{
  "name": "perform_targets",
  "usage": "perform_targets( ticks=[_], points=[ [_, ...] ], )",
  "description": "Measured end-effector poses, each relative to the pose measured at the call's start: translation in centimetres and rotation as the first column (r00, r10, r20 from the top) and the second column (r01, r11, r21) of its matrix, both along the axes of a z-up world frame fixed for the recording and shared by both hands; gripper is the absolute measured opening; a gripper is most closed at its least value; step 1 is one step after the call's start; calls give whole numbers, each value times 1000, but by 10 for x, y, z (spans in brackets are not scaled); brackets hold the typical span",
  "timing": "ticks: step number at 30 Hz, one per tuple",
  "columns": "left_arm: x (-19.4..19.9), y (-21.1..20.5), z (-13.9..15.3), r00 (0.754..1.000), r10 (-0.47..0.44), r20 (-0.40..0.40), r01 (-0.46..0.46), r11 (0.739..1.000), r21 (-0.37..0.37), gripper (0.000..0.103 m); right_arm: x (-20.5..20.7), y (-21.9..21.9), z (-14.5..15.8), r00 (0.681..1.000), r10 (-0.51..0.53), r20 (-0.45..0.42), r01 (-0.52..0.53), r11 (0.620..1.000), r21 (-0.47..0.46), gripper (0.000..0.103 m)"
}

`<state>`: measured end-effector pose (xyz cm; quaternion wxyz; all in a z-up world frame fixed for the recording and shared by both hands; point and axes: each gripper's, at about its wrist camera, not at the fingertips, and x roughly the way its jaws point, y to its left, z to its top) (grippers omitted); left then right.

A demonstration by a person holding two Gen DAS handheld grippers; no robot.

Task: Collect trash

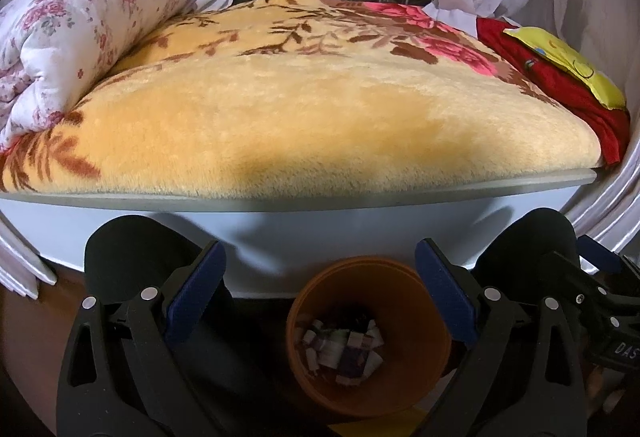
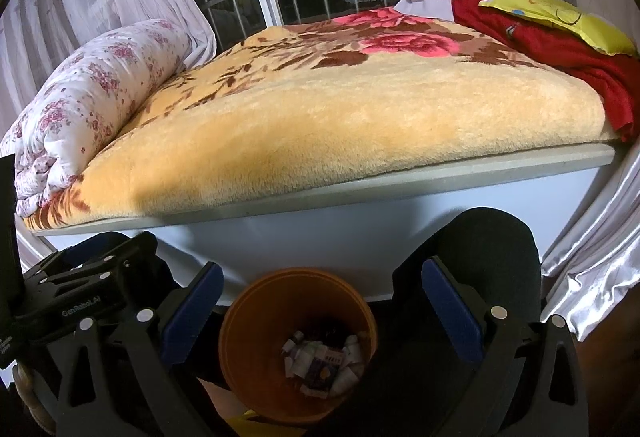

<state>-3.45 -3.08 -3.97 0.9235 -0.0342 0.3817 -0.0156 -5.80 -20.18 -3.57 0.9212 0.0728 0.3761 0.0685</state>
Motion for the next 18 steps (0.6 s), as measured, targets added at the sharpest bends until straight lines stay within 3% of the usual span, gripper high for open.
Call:
perform_targets(
  ticks=[4,10,18],
  points=[
    [-5,-2,3,999,10,36,-11,1000,25,93,1,0,-1,1000,0,-8,0,1000,3,98],
    [-5,-3,1,999,28,27,-29,999,45,93,1,0,-2,1000,0,-13,0,1000,4,98],
    [-2,1,-5,1000,18,-16,-17,1000,10,93,2,-1,-3,1000,3,-18,-2,1000,3,98]
  ],
)
